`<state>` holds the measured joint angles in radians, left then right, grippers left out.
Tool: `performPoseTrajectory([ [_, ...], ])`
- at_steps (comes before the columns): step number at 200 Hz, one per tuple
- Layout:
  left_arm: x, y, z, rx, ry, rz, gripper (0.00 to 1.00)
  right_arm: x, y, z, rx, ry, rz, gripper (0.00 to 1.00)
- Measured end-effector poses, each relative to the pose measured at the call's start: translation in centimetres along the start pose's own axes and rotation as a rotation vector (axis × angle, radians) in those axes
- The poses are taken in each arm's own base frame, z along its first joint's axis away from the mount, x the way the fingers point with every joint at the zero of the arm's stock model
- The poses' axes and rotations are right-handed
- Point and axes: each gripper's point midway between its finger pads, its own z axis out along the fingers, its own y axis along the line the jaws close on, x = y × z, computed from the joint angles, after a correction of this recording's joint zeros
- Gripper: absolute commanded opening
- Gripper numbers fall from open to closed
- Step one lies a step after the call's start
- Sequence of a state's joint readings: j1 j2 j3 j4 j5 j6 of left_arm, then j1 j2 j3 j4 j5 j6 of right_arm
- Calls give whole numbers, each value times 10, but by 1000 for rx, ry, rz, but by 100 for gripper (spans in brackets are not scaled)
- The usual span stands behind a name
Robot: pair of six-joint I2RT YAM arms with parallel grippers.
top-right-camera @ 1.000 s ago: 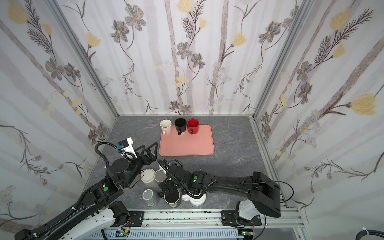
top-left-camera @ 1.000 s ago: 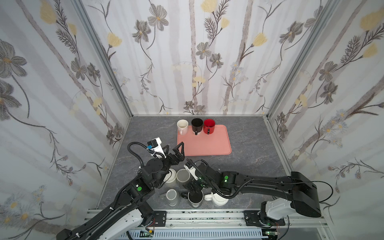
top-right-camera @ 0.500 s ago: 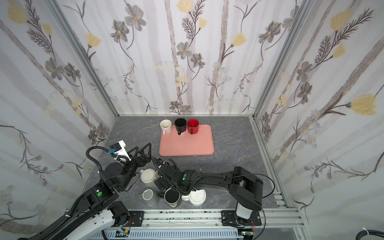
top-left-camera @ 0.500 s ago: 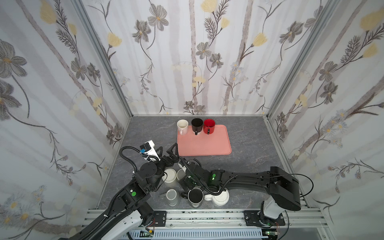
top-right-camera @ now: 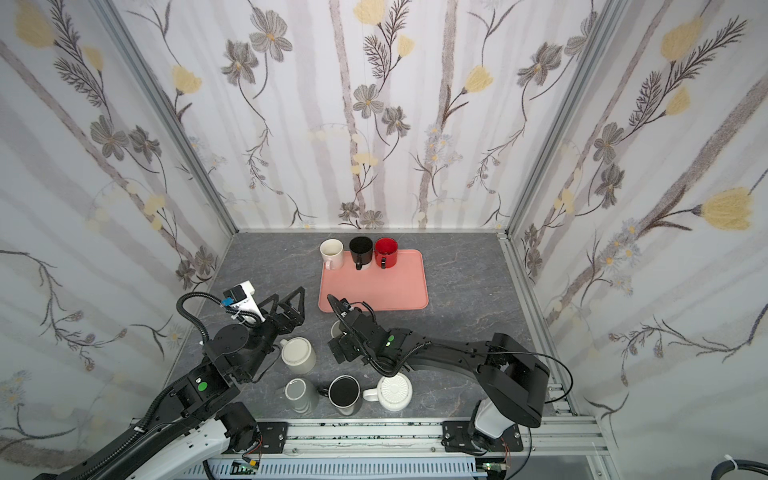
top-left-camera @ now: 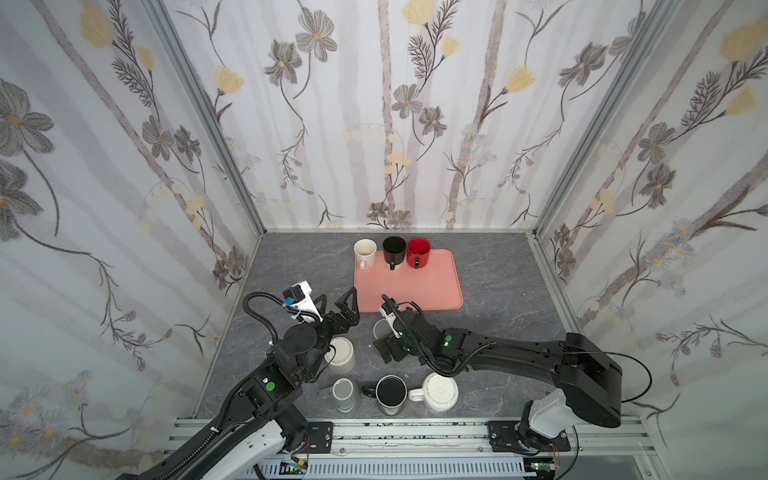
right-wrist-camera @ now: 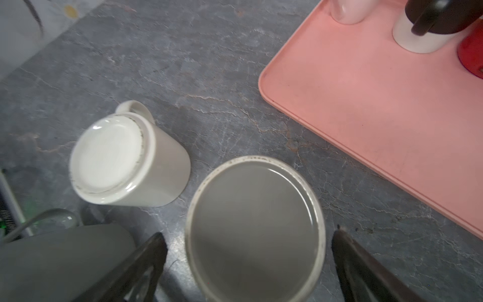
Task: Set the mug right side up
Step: 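Lower the right gripper onto the upside-down grey mug and close it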
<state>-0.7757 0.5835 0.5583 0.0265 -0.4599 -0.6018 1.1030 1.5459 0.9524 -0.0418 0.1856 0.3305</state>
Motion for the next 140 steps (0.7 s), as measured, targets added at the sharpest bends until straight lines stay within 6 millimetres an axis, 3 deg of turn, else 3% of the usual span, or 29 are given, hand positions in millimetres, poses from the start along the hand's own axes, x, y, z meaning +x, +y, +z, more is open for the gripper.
performPoseTrajectory([
  [57, 12, 4, 5, -6, 31, 13, 100, 42, -13, -8, 18, 104, -17, 61],
  [81, 14, 4, 6, -5, 38, 13, 100, 48, -14, -8, 20, 119, -21, 45],
  [119, 12, 3, 6, -2, 31, 7, 100, 49, -14, 2, 34, 137, -26, 41],
  [140, 11, 3, 6, -1, 30, 4, 100, 51, -17, 5, 53, 142, -33, 34],
])
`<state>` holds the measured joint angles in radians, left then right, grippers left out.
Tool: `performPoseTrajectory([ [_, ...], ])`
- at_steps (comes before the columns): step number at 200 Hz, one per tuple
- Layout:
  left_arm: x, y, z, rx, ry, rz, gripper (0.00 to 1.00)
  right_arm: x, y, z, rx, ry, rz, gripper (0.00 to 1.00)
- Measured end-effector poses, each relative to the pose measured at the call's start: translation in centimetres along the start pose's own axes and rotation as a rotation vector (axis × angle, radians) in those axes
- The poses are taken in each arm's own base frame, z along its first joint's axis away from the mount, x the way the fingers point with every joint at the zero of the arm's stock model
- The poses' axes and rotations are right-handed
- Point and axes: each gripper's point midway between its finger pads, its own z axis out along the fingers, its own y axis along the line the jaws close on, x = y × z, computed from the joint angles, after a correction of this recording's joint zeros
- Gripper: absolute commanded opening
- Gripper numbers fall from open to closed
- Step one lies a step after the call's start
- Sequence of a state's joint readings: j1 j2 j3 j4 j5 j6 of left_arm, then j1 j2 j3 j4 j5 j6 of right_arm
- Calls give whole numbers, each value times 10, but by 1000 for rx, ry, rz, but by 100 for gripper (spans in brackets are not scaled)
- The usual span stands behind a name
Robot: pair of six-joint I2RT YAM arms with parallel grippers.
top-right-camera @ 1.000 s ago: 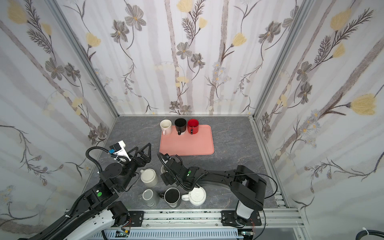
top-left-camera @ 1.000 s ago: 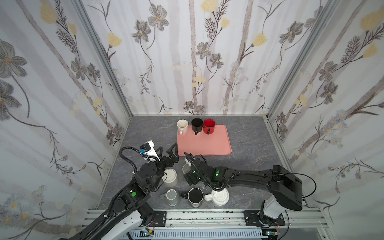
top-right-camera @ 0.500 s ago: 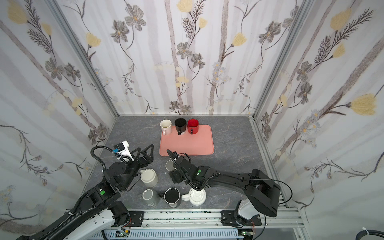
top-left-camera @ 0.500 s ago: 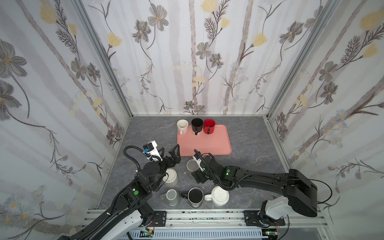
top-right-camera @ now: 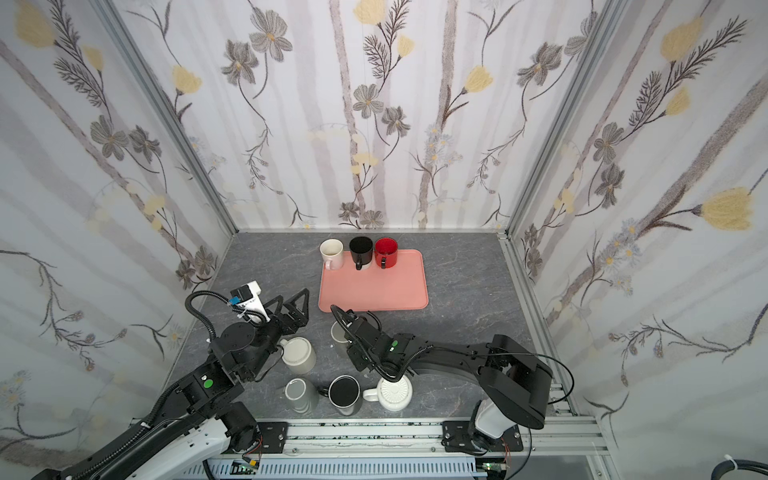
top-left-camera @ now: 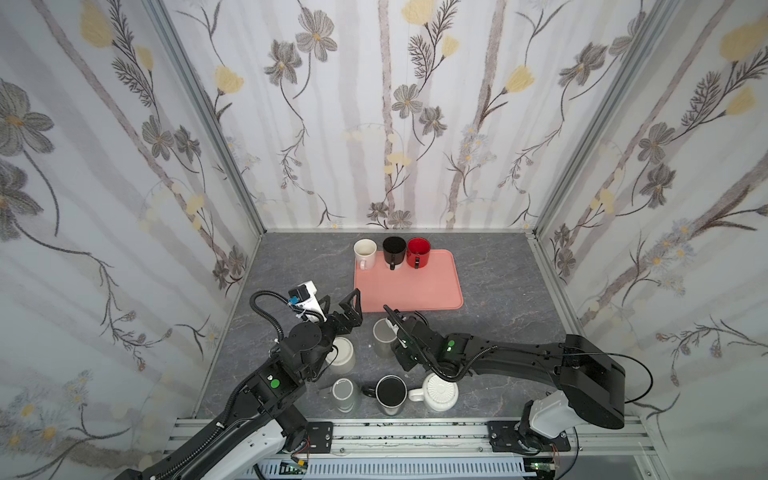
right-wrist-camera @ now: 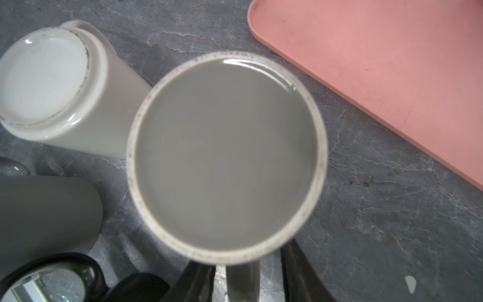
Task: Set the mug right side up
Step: 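Lower the right gripper onto the upside-down grey mug and close it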
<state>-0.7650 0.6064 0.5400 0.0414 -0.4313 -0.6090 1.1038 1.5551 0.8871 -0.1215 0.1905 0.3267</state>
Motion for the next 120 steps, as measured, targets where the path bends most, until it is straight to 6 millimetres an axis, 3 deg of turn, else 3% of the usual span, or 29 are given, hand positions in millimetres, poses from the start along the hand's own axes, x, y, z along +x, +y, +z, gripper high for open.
performPoseTrajectory([
  [58, 4, -1, 2, 8, 14, 1, 100, -1, -9, 2, 52, -10, -22, 0],
  [120, 10, -4, 6, 20, 37, 5, 100, 0, -20, -3, 82, -30, -22, 0],
])
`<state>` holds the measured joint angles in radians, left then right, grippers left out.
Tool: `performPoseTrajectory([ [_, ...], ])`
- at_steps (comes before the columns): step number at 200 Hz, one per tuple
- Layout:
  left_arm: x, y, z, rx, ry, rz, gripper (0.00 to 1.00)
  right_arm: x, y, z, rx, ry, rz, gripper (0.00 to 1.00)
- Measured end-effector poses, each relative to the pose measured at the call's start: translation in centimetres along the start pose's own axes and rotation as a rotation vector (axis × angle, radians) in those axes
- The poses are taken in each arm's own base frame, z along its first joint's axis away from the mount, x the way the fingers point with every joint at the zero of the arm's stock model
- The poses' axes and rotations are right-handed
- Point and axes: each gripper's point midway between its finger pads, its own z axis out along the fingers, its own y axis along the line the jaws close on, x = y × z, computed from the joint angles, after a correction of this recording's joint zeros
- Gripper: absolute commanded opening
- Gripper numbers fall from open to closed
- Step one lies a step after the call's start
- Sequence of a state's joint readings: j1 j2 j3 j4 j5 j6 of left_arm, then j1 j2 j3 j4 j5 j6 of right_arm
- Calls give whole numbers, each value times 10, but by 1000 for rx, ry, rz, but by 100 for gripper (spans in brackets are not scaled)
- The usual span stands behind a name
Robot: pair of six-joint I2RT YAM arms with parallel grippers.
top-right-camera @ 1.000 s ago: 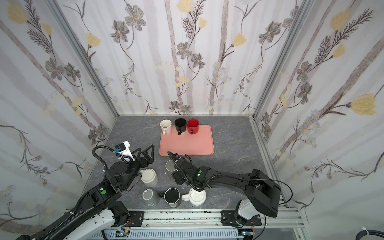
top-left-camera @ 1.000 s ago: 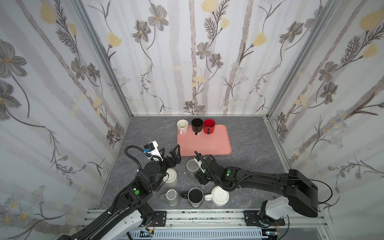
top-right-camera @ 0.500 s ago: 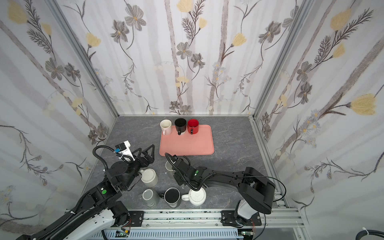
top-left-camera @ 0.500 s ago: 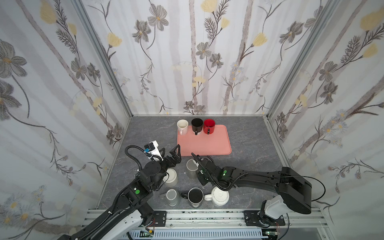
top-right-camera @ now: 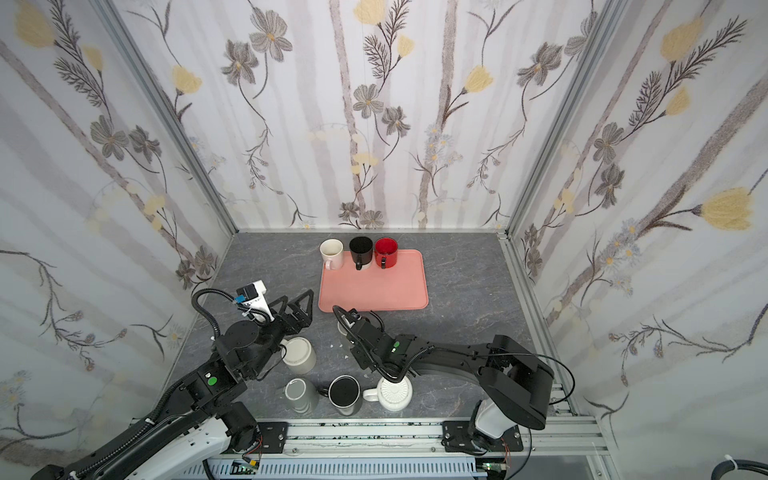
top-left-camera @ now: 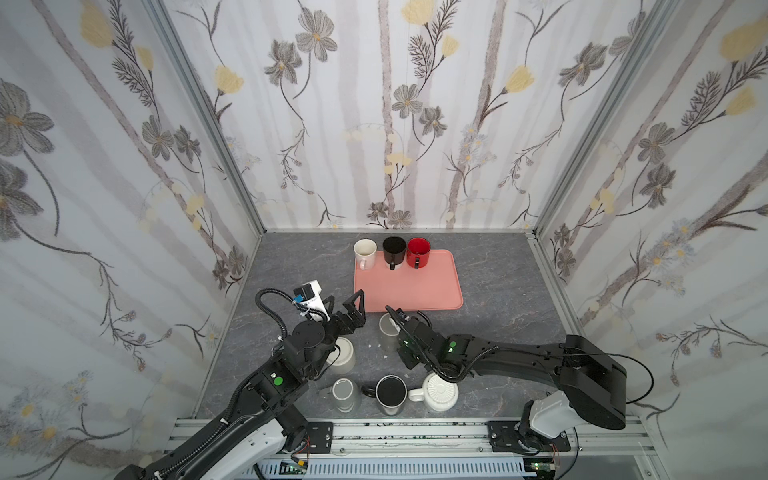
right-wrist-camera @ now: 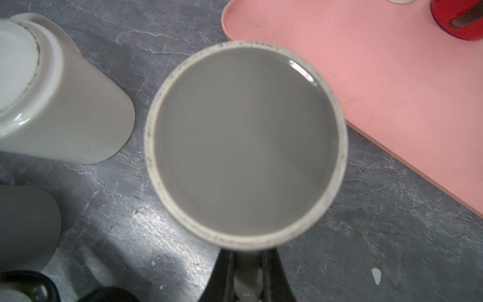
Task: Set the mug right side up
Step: 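Lower the right gripper onto the upside-down grey mug and close it, then lift the grey mug and raise it toward the left gripper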
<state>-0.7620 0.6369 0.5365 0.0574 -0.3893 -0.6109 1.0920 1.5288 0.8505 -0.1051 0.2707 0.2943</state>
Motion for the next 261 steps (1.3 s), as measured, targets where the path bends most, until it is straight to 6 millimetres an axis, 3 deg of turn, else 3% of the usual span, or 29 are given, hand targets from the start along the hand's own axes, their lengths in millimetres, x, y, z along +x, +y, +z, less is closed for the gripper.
performPoseTrajectory([
  [79, 10, -6, 15, 21, 57, -4, 100, -20, -18, -32, -10, -118, 58, 0],
  [135, 19, -21, 25, 154, 120, -66, 100, -43, -62, -77, -15, -317, 218, 0],
  [183, 38, -46, 24, 340, 193, -102, 88, -99, -71, -131, -139, -610, 340, 0],
  [218, 38, -73, 18, 502, 208, -125, 83, -139, -59, -165, -283, -782, 376, 0],
  [247, 30, -95, 9, 629, 197, -136, 68, -170, -43, -196, -433, -907, 389, 0],
  [261, 24, -105, 4, 688, 184, -134, 66, -181, -36, -207, -505, -952, 396, 0],
])
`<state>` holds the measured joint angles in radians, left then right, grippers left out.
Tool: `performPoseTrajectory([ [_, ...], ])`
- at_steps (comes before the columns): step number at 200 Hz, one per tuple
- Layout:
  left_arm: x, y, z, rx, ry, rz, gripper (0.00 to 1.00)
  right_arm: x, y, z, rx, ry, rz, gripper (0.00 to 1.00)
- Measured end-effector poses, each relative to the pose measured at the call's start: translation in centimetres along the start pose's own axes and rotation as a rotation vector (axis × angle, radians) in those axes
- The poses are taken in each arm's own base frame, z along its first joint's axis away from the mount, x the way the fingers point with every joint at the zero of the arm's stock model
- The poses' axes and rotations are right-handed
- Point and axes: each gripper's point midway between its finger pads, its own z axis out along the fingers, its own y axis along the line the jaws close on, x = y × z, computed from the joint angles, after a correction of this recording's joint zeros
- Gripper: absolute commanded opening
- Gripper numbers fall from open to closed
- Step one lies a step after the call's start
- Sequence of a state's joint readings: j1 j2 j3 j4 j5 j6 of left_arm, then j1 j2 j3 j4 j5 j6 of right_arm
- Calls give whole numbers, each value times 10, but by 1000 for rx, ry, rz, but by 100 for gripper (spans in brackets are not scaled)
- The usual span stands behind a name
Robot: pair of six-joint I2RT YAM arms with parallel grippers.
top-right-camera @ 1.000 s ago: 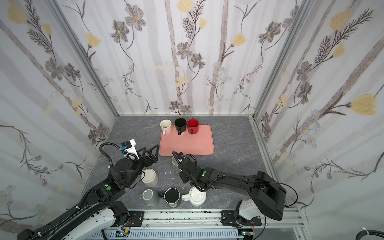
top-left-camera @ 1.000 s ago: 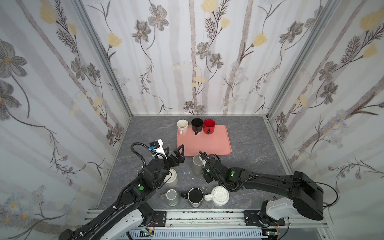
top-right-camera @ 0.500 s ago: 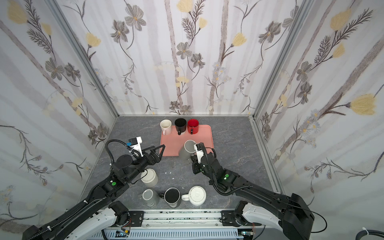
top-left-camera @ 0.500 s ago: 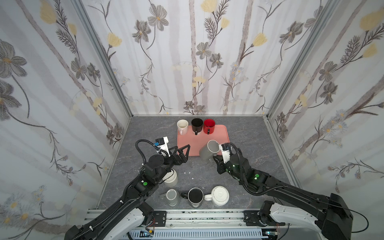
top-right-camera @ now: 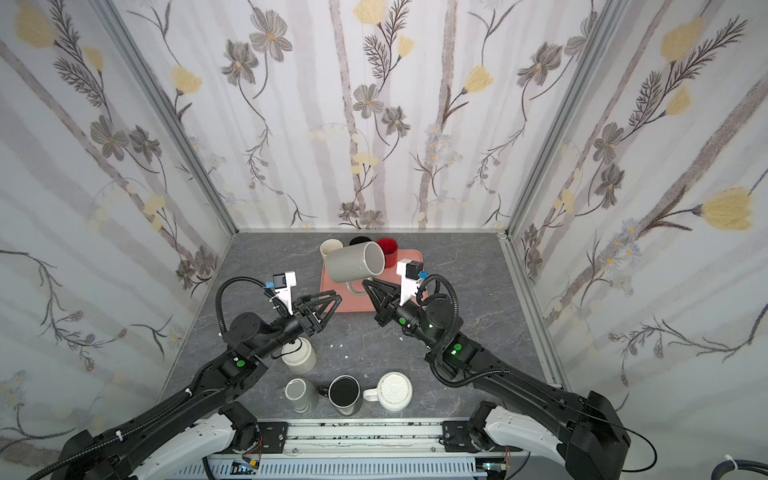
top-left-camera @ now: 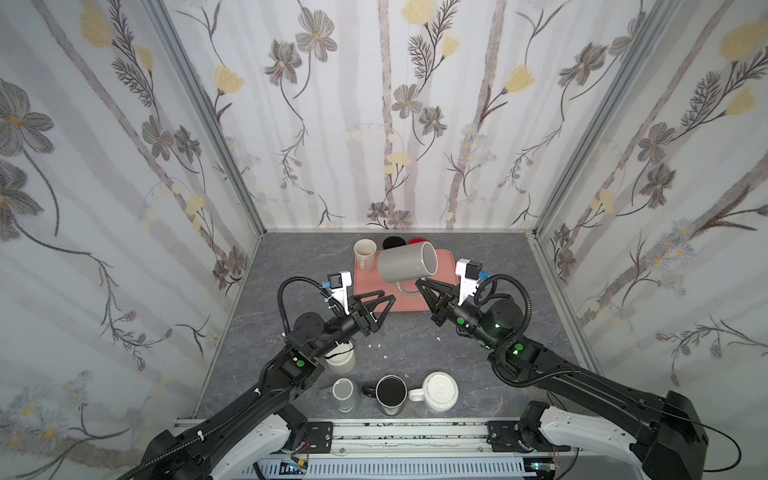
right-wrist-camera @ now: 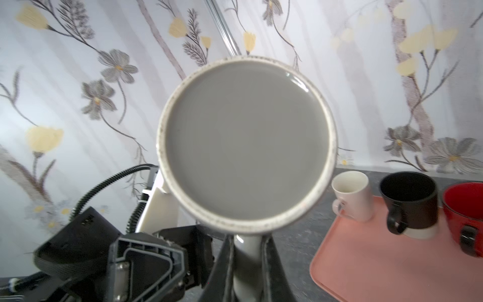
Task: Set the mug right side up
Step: 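Lift the grey mug and raise it toward the left gripper, then grasp the grey mug with the left gripper while the right gripper releases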
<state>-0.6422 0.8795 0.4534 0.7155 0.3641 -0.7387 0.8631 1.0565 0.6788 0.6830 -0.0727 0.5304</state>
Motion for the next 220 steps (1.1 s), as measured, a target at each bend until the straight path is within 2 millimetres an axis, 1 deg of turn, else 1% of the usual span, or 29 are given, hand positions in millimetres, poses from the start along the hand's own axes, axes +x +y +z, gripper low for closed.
performPoseTrajectory([
  [15, -3, -11, 0, 55, -9, 10, 64, -6, 12, 4, -66, -30, 37, 0],
  [30, -7, -19, -1, 94, -27, 21, 61, -7, 21, 7, -126, -38, 67, 0],
  [61, -18, -35, -4, 161, -73, 42, 53, -2, 37, 10, -214, -29, 125, 0],
  [87, -22, -39, -4, 177, -89, 51, 43, 6, 48, 9, -268, -14, 151, 0],
  [103, -22, -39, -4, 181, -92, 51, 35, 14, 52, 9, -290, -1, 170, 0],
  [122, -23, -39, -4, 178, -97, 48, 22, 16, 52, 8, -302, -10, 195, 0],
  [142, -26, -42, -6, 180, -107, 41, 11, 16, 51, 9, -310, -19, 205, 0],
  [151, -27, -44, -7, 185, -110, 37, 4, 17, 51, 9, -310, -22, 204, 0],
  [155, -27, -44, -8, 184, -109, 36, 0, 17, 51, 9, -310, -22, 205, 1],
  [164, -27, -44, -9, 182, -107, 35, 0, 17, 50, 9, -307, -24, 205, 5],
  [178, -25, -43, -9, 170, -98, 34, 0, 20, 48, 7, -300, -20, 212, 21],
  [191, -22, -40, -9, 153, -80, 36, 0, 22, 45, 6, -278, -11, 211, 32],
  [206, -26, -36, -6, 112, -85, 45, 0, 17, 43, 0, -260, -26, 206, 50],
  [220, -32, -32, -1, 67, -88, 54, 0, 10, 40, -7, -229, -53, 182, 55],
])
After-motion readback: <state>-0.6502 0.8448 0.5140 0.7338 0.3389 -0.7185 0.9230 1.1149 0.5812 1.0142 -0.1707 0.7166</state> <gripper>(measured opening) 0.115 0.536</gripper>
